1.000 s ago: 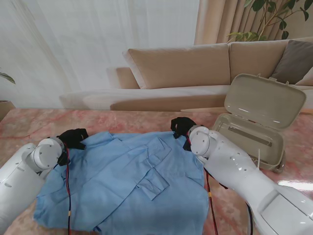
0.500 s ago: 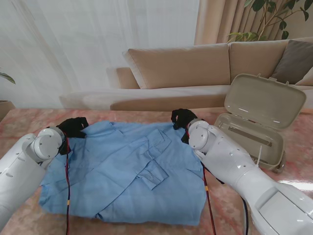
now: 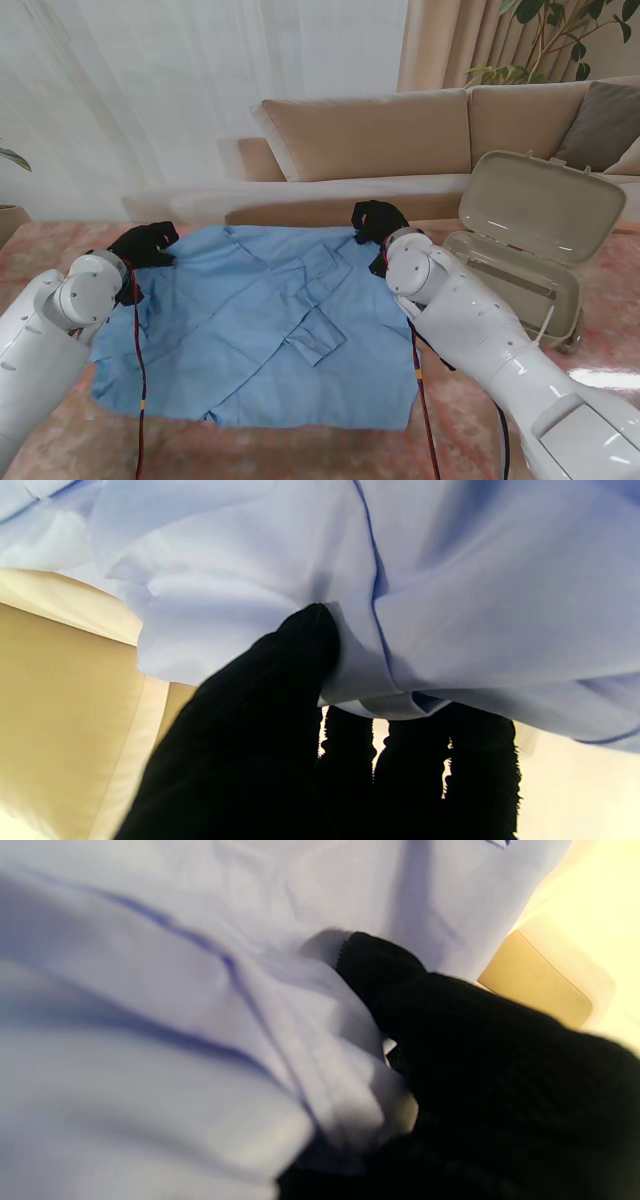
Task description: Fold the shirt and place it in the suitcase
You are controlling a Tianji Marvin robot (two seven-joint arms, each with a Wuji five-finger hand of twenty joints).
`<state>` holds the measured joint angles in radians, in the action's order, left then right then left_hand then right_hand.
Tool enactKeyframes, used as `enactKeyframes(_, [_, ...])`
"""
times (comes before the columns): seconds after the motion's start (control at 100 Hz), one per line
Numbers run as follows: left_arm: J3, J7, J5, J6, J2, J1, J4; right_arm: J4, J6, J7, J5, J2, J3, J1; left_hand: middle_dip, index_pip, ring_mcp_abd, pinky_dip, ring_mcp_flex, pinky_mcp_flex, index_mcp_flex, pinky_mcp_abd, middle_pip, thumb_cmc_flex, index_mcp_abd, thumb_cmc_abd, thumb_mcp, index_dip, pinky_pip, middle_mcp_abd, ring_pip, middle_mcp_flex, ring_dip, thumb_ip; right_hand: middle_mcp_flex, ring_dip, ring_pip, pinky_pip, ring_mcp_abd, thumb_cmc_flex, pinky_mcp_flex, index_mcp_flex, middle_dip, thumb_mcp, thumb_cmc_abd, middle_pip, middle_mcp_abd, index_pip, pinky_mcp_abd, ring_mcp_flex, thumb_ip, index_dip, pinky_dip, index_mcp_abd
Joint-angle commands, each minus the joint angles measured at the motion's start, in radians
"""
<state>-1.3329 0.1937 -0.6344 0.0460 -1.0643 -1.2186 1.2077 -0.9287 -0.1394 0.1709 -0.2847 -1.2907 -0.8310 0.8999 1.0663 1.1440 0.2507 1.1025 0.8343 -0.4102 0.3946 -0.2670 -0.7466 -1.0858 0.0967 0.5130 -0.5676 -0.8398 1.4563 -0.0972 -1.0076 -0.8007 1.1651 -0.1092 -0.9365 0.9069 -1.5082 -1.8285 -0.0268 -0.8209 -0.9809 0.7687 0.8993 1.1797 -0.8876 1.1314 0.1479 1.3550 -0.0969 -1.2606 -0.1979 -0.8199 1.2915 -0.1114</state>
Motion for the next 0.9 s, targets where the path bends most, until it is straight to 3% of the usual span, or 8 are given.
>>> enactKeyframes(0.0, [-0.007,-0.004,-0.004,0.011,0.005,-0.026,0.015,-0.01,0.003,-0.017,-0.008,0.016,-0.008,0.017,-0.007,0.037,0.036,0.02,0.036,-0.003,0.016,-0.017,-0.027,-0.081,-0.021,0.0,-0.067,-0.015,0.04,0.011,-0.033,-0.035,0.004,0.021,0.003,0.038,-0.052,-0.205,-0.049,-0.044,-0.03,0.029,-0.002,0.055,-0.014,0.067,0.075,0.043,0.031,-0.057,0.05,-0.011,0.213,-0.037])
enactKeyframes(0.26, [-0.08,-0.001,-0.059,0.036,0.013,-0.125,0.128,-0.132,0.034,-0.025,-0.057,0.055,-0.077,0.115,-0.007,0.038,0.035,0.022,0.037,-0.003,0.015,-0.017,-0.025,-0.082,-0.022,-0.001,-0.063,-0.014,0.039,-0.006,-0.032,-0.03,0.007,0.019,0.003,0.038,-0.05,-0.265,-0.043,-0.045,-0.101,0.029,-0.002,0.053,-0.018,0.067,0.075,0.043,0.04,-0.057,0.049,-0.011,0.278,-0.037])
enactKeyframes(0.3, [-0.091,0.001,-0.063,0.034,0.013,-0.143,0.149,-0.15,0.038,-0.026,-0.063,0.06,-0.088,0.13,-0.007,0.038,0.037,0.022,0.037,-0.003,0.015,-0.017,-0.026,-0.083,-0.022,-0.001,-0.062,-0.014,0.039,0.012,-0.031,-0.032,0.008,0.018,0.002,0.038,-0.05,0.016,-0.043,-0.046,0.026,0.029,-0.001,0.053,-0.018,0.067,0.075,0.043,-0.043,-0.057,0.05,-0.011,-0.21,-0.037])
enactKeyframes(0.51, [-0.151,0.006,-0.074,0.023,0.012,-0.237,0.252,-0.26,0.063,-0.029,-0.094,0.085,-0.151,0.22,-0.003,0.038,0.038,0.024,0.038,-0.002,0.016,-0.02,-0.019,-0.088,-0.021,0.002,-0.056,-0.013,0.034,-0.024,-0.028,-0.032,0.011,0.016,-0.004,0.04,-0.05,-0.139,-0.033,-0.047,-0.123,0.032,-0.002,0.052,-0.025,0.06,0.075,0.041,0.061,-0.056,0.049,-0.011,-0.531,-0.035])
enactKeyframes(0.57, [-0.166,0.008,-0.072,0.019,0.011,-0.264,0.281,-0.295,0.073,-0.032,-0.106,0.092,-0.17,0.248,-0.003,0.038,0.038,0.024,0.039,-0.002,0.016,-0.02,-0.018,-0.088,-0.021,0.001,-0.055,-0.013,0.034,-0.025,-0.027,-0.033,0.011,0.016,-0.008,0.043,-0.051,-0.252,-0.034,-0.048,-0.085,0.033,-0.001,0.053,-0.027,0.056,0.076,0.04,0.03,-0.056,0.048,-0.011,0.118,-0.034])
enactKeyframes(0.62, [-0.177,0.01,-0.07,0.016,0.011,-0.286,0.305,-0.323,0.084,-0.031,-0.116,0.097,-0.186,0.272,-0.002,0.038,0.039,0.025,0.039,-0.001,0.016,-0.02,-0.018,-0.089,-0.021,0.002,-0.055,-0.013,0.034,-0.025,-0.027,-0.033,0.011,0.016,-0.01,0.046,-0.054,0.001,-0.034,-0.048,0.005,0.037,0.0,0.055,-0.03,0.054,0.077,0.038,-0.036,-0.056,0.048,-0.011,-0.272,-0.032])
enactKeyframes(0.69, [-0.194,0.01,-0.071,0.013,0.01,-0.317,0.337,-0.362,0.099,-0.031,-0.127,0.104,-0.209,0.306,-0.002,0.038,0.039,0.025,0.039,-0.001,0.016,-0.021,-0.017,-0.088,-0.021,0.002,-0.054,-0.013,0.033,-0.025,-0.027,-0.033,0.012,0.015,-0.013,0.05,-0.058,-0.194,-0.034,-0.049,-0.051,0.039,0.002,0.056,-0.033,0.052,0.078,0.036,0.005,-0.056,0.049,-0.012,0.195,-0.031])
enactKeyframes(0.89, [-0.233,0.01,-0.045,-0.02,0.003,-0.414,0.442,-0.472,0.133,-0.038,-0.165,0.123,-0.272,0.403,0.001,0.036,0.043,0.026,0.038,0.002,0.018,-0.029,-0.015,-0.092,-0.02,0.002,-0.051,-0.012,0.029,-0.025,-0.027,-0.034,0.014,0.013,-0.024,0.054,-0.064,-0.237,-0.03,-0.053,-0.063,0.05,0.008,0.061,-0.046,0.044,0.088,0.029,0.001,-0.056,0.048,-0.011,0.249,-0.024])
